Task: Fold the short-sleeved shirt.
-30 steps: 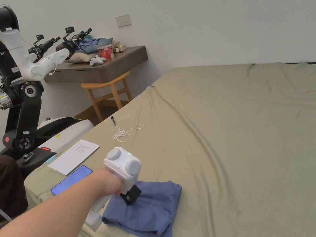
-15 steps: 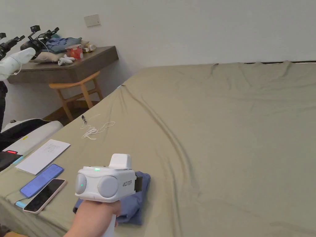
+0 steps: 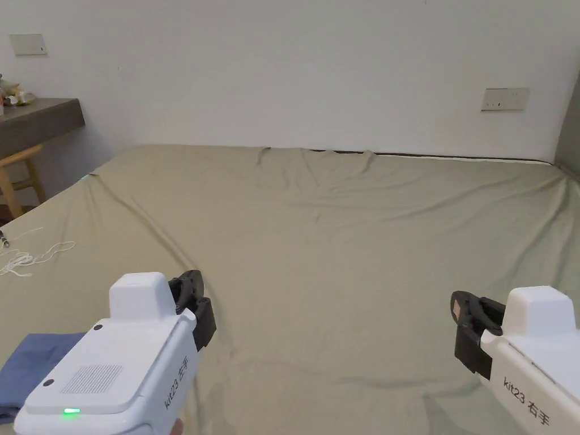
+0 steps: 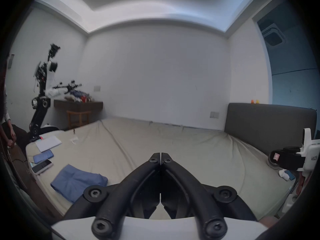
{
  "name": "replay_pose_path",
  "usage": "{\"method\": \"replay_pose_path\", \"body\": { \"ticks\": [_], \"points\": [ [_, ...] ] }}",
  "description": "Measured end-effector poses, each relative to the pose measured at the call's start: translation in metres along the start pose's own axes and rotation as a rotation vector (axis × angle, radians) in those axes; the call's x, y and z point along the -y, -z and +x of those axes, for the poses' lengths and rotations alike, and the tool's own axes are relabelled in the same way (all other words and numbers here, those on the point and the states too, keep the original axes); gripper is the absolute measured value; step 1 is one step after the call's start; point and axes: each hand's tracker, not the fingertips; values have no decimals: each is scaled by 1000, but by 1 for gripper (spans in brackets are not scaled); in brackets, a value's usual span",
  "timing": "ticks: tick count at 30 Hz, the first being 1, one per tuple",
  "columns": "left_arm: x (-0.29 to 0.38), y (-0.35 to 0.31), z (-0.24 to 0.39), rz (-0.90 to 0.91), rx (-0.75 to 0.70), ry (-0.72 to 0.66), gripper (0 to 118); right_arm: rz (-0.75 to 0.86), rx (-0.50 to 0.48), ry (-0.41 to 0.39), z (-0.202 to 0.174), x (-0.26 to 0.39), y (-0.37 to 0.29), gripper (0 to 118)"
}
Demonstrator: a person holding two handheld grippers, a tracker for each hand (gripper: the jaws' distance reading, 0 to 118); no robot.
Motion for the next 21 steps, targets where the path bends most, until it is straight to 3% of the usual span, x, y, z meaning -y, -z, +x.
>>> {"method": "replay_pose_path", "body": {
  "ticks": [2, 6, 9, 13, 18, 21],
  "points": [
    [-7, -9, 3, -30, 8, 1, 0, 80, 52, -100, -2, -1, -17, 0],
    [10, -27, 11, 35, 6, 99, 0, 82, 107, -59, 7, 8, -38, 0],
    [26, -32, 11, 28, 36, -2, 0, 172, 233, -189, 12, 19, -48, 0],
    [46, -21, 29, 20, 29, 154, 0, 38, 224, -113, 21, 43, -33, 0],
    [51, -12, 34, 29, 20, 90, 0, 39, 204, -128, 19, 49, -32, 0],
    [52, -11, 34, 19, 26, 81, 6, 49, 210, -96, 20, 52, -37, 3]
  ]
}}
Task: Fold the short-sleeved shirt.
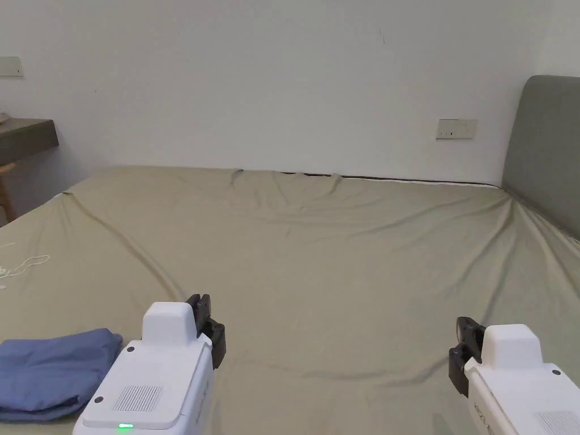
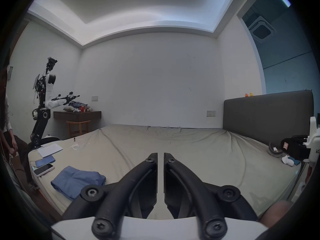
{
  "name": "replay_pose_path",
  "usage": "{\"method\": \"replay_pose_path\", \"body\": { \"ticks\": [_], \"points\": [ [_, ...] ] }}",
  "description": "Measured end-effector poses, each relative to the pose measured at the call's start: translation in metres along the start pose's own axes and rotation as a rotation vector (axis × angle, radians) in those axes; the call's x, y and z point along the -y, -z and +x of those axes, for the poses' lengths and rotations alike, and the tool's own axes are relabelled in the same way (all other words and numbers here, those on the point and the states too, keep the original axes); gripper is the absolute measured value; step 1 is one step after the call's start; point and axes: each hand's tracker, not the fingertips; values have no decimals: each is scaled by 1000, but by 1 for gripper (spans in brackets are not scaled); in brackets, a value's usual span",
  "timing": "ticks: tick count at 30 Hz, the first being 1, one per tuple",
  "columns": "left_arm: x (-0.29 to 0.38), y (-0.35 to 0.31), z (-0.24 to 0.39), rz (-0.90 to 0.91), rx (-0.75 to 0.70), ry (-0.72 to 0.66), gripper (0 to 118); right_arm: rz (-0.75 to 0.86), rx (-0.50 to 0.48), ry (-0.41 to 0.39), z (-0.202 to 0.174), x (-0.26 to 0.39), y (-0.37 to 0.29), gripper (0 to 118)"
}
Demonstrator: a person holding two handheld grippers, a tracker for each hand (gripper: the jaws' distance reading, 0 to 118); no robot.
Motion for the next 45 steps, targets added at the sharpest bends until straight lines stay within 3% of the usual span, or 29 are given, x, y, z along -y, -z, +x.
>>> {"method": "replay_pose_path", "body": {
  "ticks": [2, 3, 4, 6, 7, 12, 20, 24, 25, 26, 29, 30, 31, 32, 35, 37, 38, 39, 45],
  "points": [
    [1, 0, 3, 7, -2, 22, 29, 4, 21, 3, 2, 1, -1, 22],
    [1, 2, 6, 15, -11, 28, 55, 8, 23, 2, 3, 2, -3, 47],
    [0, 3, 7, 18, -12, 24, 73, 13, 23, -1, 4, 4, -5, 68],
    [-4, 1, 9, 49, -28, -2, 103, 13, 22, 0, 8, 5, -7, 106],
    [-6, 0, 12, 68, -43, -5, 108, 11, 30, 1, 7, 5, -10, 113],
    [-7, -4, 26, 102, -2, 37, 118, 6, 64, -2, 16, 6, -13, 118],
    [-7, -10, 40, 116, 64, 49, 118, -16, 93, 51, 21, 2, -14, 118],
    [-7, -8, 41, 88, 75, 51, 118, -111, 5, 179, 21, 1, -8, 118],
    [-7, -6, 39, 52, 105, 24, 118, -68, 13, 128, 19, -4, -9, 118],
    [-7, -5, 38, 27, 130, 6, 118, -87, 19, 142, 16, -3, -10, 118],
    [-8, -5, 35, 26, 109, -15, 118, 61, 61, -39, 6, -18, -20, 118],
    [-8, -5, 35, 31, 104, -14, 118, -13, 26, 51, 6, -14, -20, 118],
    [-9, -6, 34, 35, 104, -10, 118, 2, 19, 46, 7, -17, -20, 118],
    [-9, -6, 33, 39, 102, -5, 118, -37, -6, 104, 6, -17, -20, 118],
    [-9, -6, 33, 35, 95, 7, 118, -136, -16, 154, 5, -19, -16, 118],
    [-9, -7, 32, 29, 100, 4, 118, -80, 33, 94, 3, -22, -18, 118],
    [-9, -7, 32, 27, 104, -1, 118, -137, -107, 39, -4, -22, -13, 118],
    [-10, -8, 32, 29, 107, -6, 118, -85, -11, 73, 1, -23, -17, 118],
    [-12, -12, 33, 48, 115, 17, 118, -65, -3, 85, 5, -26, -19, 118]
  ]
}}
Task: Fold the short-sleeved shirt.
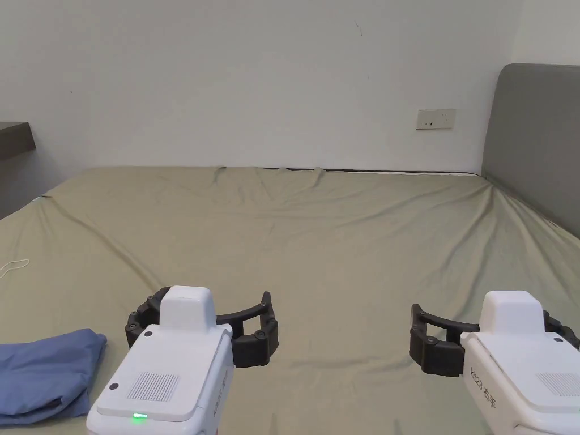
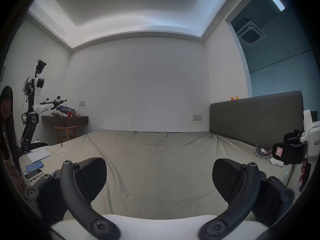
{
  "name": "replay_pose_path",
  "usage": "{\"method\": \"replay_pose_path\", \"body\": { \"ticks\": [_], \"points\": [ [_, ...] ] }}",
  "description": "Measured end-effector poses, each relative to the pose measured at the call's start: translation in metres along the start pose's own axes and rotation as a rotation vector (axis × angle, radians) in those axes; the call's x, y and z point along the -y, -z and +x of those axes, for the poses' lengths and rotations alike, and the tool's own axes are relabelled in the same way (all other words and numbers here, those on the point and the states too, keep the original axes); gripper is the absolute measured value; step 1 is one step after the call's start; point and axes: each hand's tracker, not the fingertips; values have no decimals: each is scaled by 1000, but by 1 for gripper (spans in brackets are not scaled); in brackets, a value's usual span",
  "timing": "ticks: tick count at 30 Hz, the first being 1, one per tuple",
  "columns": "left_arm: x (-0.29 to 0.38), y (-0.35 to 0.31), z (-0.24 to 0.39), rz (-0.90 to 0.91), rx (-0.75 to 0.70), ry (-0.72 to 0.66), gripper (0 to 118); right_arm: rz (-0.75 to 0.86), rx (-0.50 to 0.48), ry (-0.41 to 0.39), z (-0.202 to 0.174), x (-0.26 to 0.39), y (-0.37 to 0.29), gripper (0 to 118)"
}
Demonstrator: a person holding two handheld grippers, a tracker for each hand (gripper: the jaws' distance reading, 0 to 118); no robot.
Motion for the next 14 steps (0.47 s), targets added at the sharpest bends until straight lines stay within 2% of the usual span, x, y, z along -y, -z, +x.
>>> {"method": "replay_pose_path", "body": {
  "ticks": [3, 8, 10, 11, 14],
  "points": [
    [3, 1, 2, -20, 8, 19, 118, 14, 39, -62, -4, 1, 1, 118],
    [3, 0, 3, -18, 9, 23, 118, -15, 25, -36, -2, -1, 5, 118],
    [3, -1, 3, -14, 10, 27, 118, -92, 23, 51, 2, 4, 9, 118],
    [3, -1, 3, -14, 9, 30, 118, -60, 25, 16, 2, 5, 10, 118],
    [4, -1, 2, -22, 0, 34, 118, -48, 43, -8, 2, 8, 11, 118]
  ]
}}
